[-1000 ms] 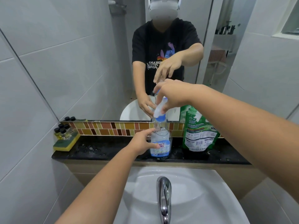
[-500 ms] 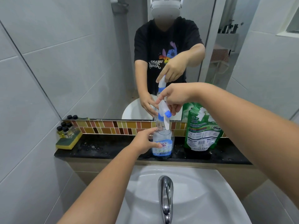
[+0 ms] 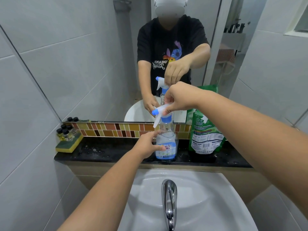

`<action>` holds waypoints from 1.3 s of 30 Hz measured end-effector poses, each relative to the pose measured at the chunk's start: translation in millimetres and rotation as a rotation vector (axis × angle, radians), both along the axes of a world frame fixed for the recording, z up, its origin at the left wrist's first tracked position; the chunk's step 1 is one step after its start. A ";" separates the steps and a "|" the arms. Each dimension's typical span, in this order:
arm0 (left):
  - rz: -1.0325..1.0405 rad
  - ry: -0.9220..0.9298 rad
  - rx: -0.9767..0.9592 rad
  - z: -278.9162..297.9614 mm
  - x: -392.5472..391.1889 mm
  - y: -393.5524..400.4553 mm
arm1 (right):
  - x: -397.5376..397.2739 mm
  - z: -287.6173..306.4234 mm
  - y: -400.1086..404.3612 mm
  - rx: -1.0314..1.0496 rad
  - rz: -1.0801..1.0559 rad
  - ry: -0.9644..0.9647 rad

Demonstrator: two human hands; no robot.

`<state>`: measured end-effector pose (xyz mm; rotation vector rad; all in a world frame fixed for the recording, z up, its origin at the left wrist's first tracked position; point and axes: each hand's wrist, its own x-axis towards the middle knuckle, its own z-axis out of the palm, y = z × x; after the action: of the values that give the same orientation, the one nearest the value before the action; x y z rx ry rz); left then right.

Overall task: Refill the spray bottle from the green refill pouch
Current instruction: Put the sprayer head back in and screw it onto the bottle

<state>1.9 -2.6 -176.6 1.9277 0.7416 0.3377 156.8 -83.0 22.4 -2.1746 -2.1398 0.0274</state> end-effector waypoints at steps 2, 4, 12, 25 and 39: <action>0.015 0.001 0.030 -0.7 0.4 -1.4 | -0.9 -4.6 0.1 0.039 -0.015 -0.033; 0.021 0.005 0.054 -0.6 0.6 -2.3 | -1.5 -7.3 0.0 0.051 -0.024 -0.034; 0.020 0.004 0.099 3.0 1.1 -9.0 | -4.5 -18.6 0.1 0.093 -0.081 0.042; -0.003 0.029 0.002 3.7 0.7 -3.8 | 5.6 -29.3 -8.8 0.121 -0.026 0.314; -0.011 0.091 0.029 13.2 0.2 -5.2 | 1.8 -26.0 -11.3 0.094 -0.050 0.310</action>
<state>2.1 -7.8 -163.5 1.9843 0.7882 0.2566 158.6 -94.3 -3.7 -2.0176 -1.8779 0.2392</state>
